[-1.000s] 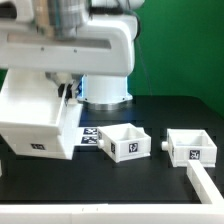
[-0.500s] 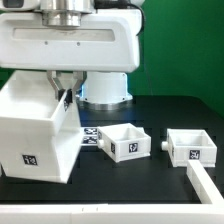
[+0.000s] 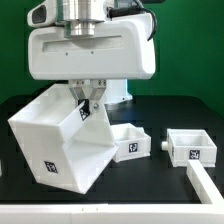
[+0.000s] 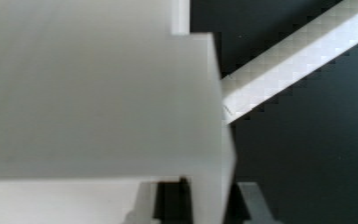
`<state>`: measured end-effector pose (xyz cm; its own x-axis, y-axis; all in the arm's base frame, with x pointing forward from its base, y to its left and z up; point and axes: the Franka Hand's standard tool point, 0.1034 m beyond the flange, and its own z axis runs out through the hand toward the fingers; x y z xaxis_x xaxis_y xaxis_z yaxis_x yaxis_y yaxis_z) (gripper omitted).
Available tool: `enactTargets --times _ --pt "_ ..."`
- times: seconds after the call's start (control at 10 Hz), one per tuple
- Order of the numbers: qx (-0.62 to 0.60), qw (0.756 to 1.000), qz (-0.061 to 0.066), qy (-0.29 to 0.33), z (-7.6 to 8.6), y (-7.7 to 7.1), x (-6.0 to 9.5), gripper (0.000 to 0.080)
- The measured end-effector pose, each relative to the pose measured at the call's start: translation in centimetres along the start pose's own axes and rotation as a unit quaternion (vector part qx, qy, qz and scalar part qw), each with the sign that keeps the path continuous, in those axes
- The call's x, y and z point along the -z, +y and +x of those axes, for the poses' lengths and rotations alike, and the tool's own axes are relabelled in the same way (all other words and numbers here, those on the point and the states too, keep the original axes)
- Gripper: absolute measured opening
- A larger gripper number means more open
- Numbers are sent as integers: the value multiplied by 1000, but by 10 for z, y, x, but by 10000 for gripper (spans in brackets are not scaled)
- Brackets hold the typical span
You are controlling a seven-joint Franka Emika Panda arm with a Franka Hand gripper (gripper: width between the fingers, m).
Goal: Assemble drawer
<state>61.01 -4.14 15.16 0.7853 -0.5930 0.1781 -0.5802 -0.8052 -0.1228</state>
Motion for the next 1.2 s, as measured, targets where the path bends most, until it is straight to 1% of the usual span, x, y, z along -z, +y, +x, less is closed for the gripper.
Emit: enactTargets --times 0.1,0.2,0.3,0.4,0.5,0.6,0.7,0.8,0.9,1.0,1.1,1.2 --pt "2 1000 -1 -1 0 0 -1 34" --pt "-45 999 0 -7 -4 0 -3 34" --pt "-102 995 -6 -19 -11 -1 -7 34" --pt "-130 991 -11 -26 -21 -7 -12 34" --pt "-159 987 -14 -25 -28 -14 -19 34" --pt "-185 982 -14 -21 -36 -24 -27 34" --pt "-199 980 -14 -19 -41 -32 -30 35" --pt "-211 977 -5 -5 -42 -40 -33 35" --pt "-219 975 18 28 -42 -51 -36 35" --pt "-235 970 32 47 -48 -62 -41 35" --pt "-245 966 46 65 -53 -76 -44 41" --pt "-252 963 53 79 -57 -85 -45 49"
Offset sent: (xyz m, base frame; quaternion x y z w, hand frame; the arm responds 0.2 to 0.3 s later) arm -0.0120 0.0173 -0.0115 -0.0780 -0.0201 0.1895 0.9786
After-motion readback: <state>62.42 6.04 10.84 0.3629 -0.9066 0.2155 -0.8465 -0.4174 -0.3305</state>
